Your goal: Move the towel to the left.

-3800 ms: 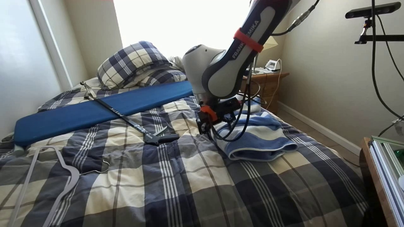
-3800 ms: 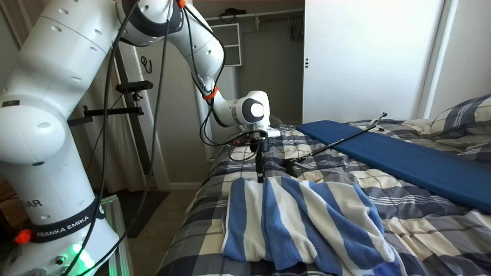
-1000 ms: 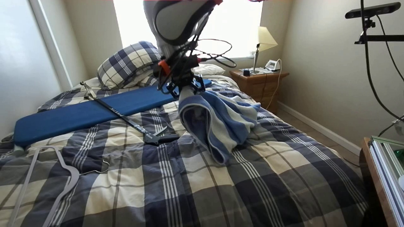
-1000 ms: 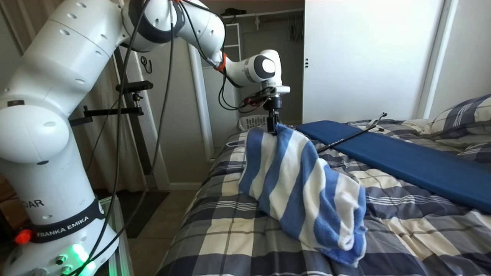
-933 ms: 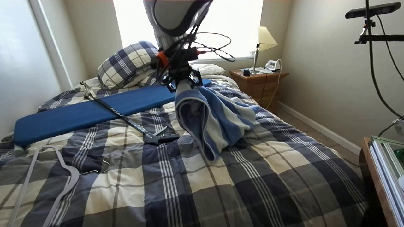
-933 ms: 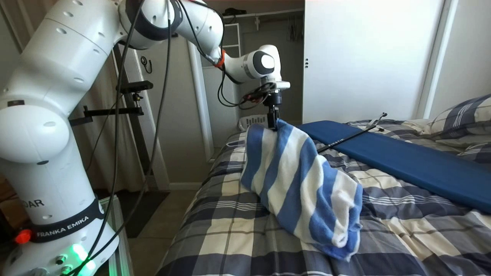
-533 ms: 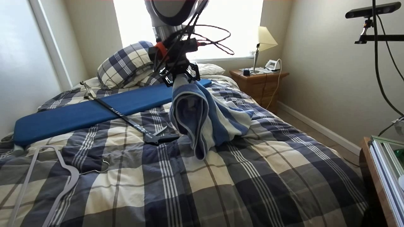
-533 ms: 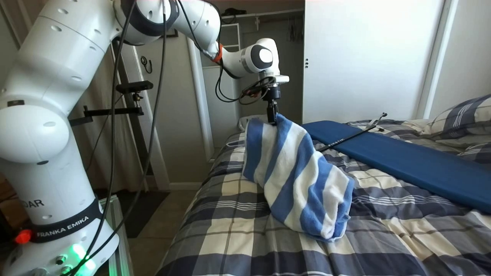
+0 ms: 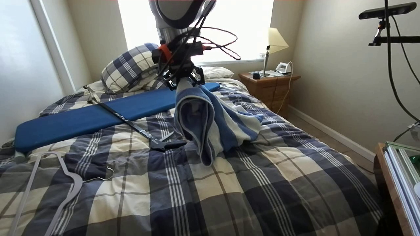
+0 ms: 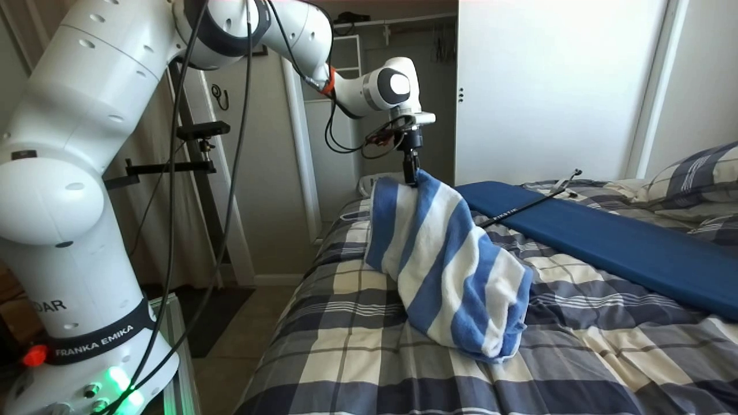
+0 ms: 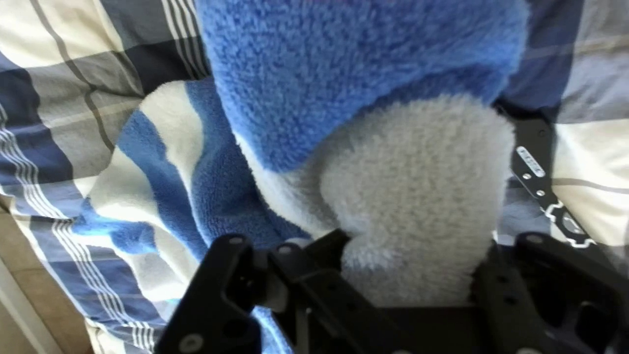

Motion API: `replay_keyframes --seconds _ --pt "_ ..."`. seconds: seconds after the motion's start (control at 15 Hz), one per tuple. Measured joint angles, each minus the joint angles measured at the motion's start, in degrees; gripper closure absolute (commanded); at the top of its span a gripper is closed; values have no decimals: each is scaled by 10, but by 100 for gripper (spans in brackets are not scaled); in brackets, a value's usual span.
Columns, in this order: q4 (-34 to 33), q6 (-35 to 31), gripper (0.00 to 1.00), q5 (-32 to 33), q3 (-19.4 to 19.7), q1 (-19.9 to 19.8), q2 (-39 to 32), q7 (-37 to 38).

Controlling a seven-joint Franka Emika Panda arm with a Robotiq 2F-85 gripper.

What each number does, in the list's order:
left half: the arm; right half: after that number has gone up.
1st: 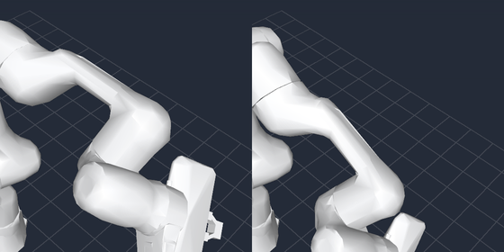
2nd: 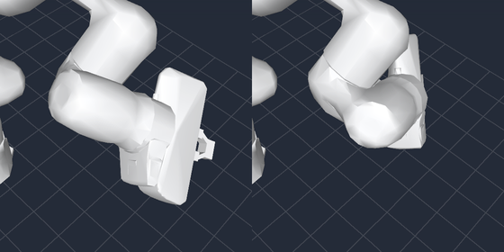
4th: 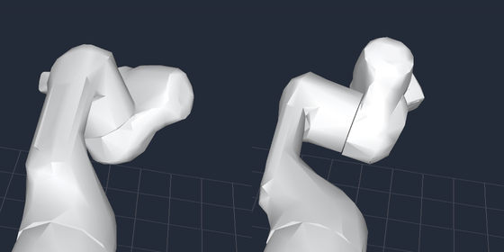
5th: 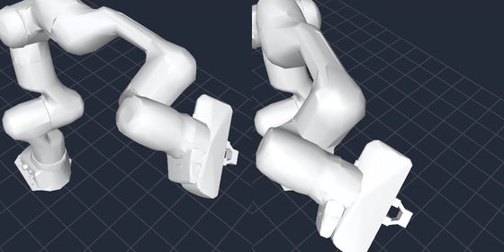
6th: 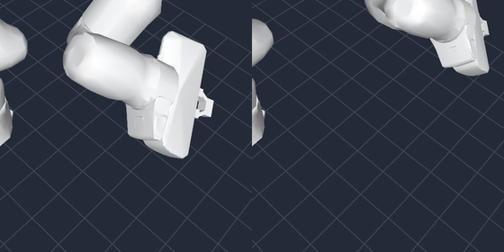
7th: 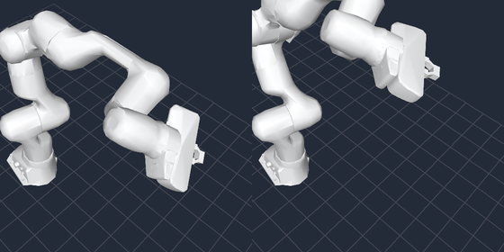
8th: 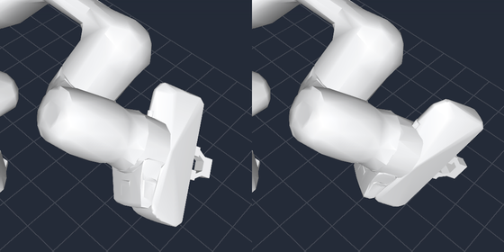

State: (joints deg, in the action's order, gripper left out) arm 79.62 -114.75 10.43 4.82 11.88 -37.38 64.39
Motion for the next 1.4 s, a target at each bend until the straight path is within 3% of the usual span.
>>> replay_keyframes --seconds 0.4,0.73,0.8,0.93,1.4 --pt "-152 -23 95 -20 -34 1 -39 -66" --pt "-273 -25 95 -83 -71 -1 -89 -142" --pt "-296 -25 78 -100 -77 -5 -100 -159" --pt "-337 -25 78 -126 -87 -12 -121 -188" --pt "-375 -25 78 -134 -94 -16 -146 -199"
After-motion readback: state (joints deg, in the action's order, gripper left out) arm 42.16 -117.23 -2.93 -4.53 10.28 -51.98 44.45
